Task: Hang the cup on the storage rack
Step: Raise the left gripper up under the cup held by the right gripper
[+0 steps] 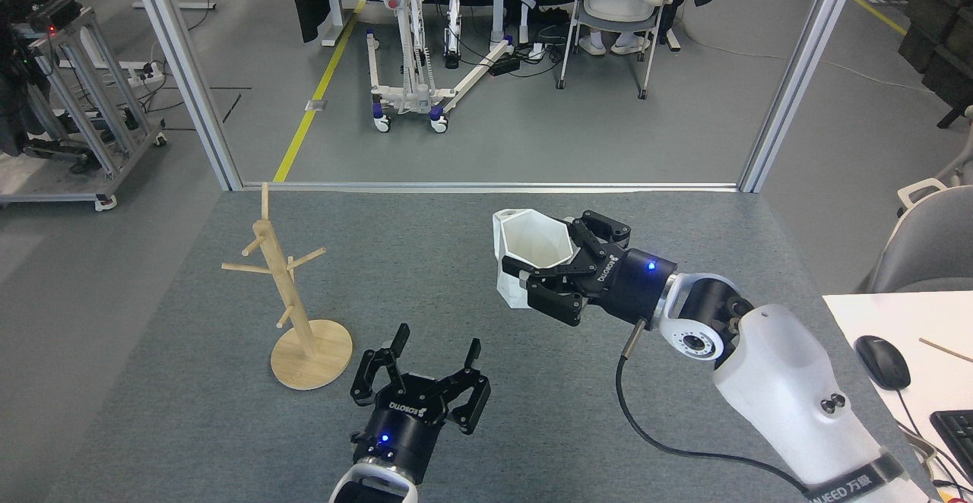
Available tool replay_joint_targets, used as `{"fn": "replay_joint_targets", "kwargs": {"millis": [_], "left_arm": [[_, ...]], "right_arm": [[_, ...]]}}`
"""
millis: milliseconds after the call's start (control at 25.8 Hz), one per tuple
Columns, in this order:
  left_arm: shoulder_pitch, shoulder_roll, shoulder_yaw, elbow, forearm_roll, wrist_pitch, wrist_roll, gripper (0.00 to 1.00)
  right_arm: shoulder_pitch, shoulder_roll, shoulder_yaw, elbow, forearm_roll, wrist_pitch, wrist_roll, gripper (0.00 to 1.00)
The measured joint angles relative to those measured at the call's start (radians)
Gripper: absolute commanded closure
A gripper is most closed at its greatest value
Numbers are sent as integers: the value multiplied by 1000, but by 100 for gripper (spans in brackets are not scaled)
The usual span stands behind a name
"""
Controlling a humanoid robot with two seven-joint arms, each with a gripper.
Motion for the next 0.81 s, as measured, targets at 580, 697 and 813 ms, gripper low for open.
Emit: {"fn": "replay_joint_targets", "kwargs": {"millis": [580, 697, 813], "left_arm": [[-150, -36, -142, 200, -9, 6, -30, 1], [-171, -38, -140, 203, -8, 38, -67, 1], [-182, -39, -139, 198, -6, 67, -80, 1]], "right_arm": [[9, 12, 4, -2, -1, 92, 12, 72], [10, 15, 4, -1, 1, 96, 27, 72], [16, 29, 5, 2, 6, 100, 33, 72]]}}
